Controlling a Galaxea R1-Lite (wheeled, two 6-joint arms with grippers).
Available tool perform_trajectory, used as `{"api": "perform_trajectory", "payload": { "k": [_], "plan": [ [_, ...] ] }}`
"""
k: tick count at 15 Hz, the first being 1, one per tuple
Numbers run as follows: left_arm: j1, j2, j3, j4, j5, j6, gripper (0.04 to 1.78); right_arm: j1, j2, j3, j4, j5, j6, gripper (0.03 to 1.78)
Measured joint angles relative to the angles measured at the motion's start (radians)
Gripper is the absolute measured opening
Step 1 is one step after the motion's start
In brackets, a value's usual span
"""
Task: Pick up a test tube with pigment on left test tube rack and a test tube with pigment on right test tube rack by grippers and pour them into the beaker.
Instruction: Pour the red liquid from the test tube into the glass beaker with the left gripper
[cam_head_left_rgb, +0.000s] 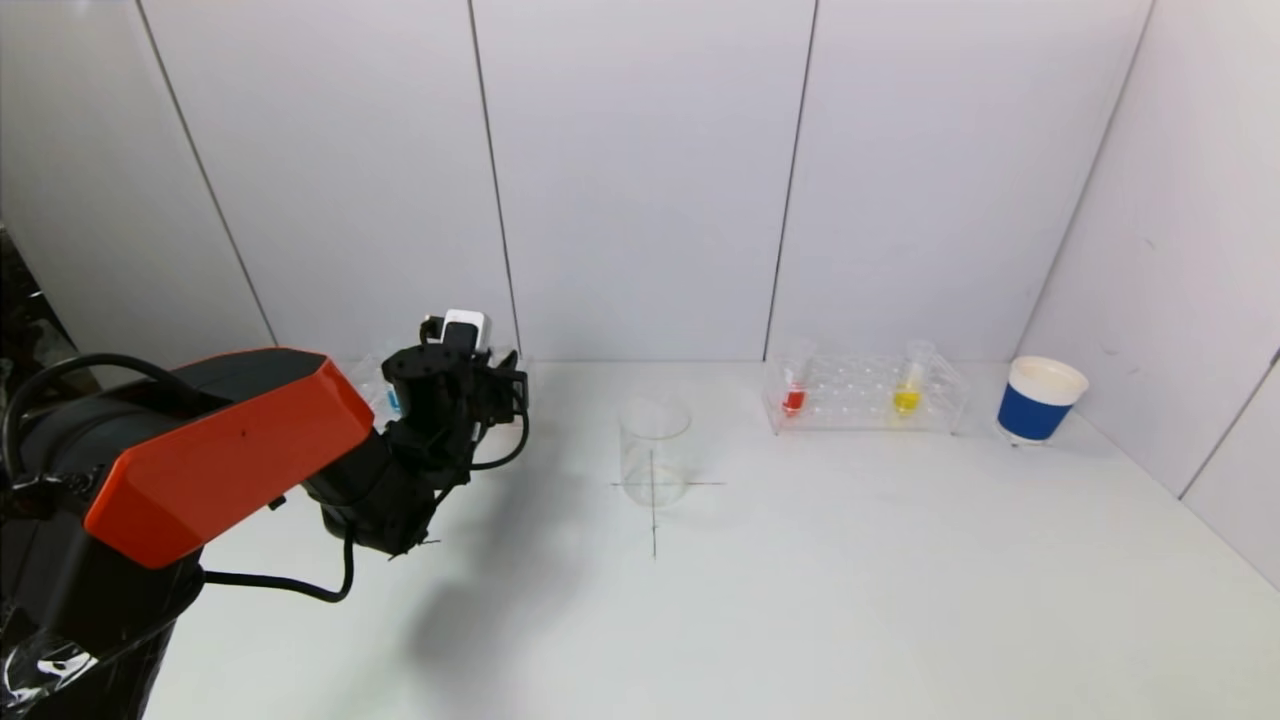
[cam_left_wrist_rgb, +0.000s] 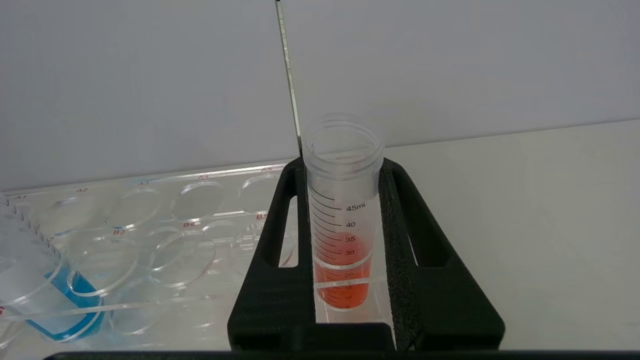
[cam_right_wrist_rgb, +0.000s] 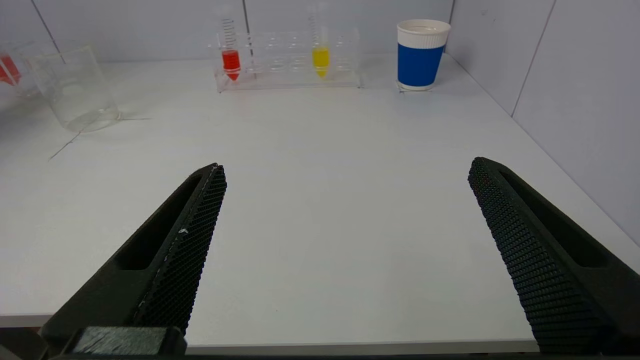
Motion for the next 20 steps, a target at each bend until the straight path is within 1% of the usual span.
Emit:
{"api": "perform_trajectory", "payload": {
  "k": [10, 20],
  "plan": [
    [-0.003, -0.182, -0.001, 0.146, 0.004, 0.0, 0.42, 0.0, 0.0, 0.0, 0.0, 0.0, 0.001, 1.76],
    [-0.041, -0.419, -0.04, 0.363, 0.008, 0.023, 0.42, 0.0, 0.0, 0.0, 0.0, 0.0, 0.0, 1.76]
  ]
}}
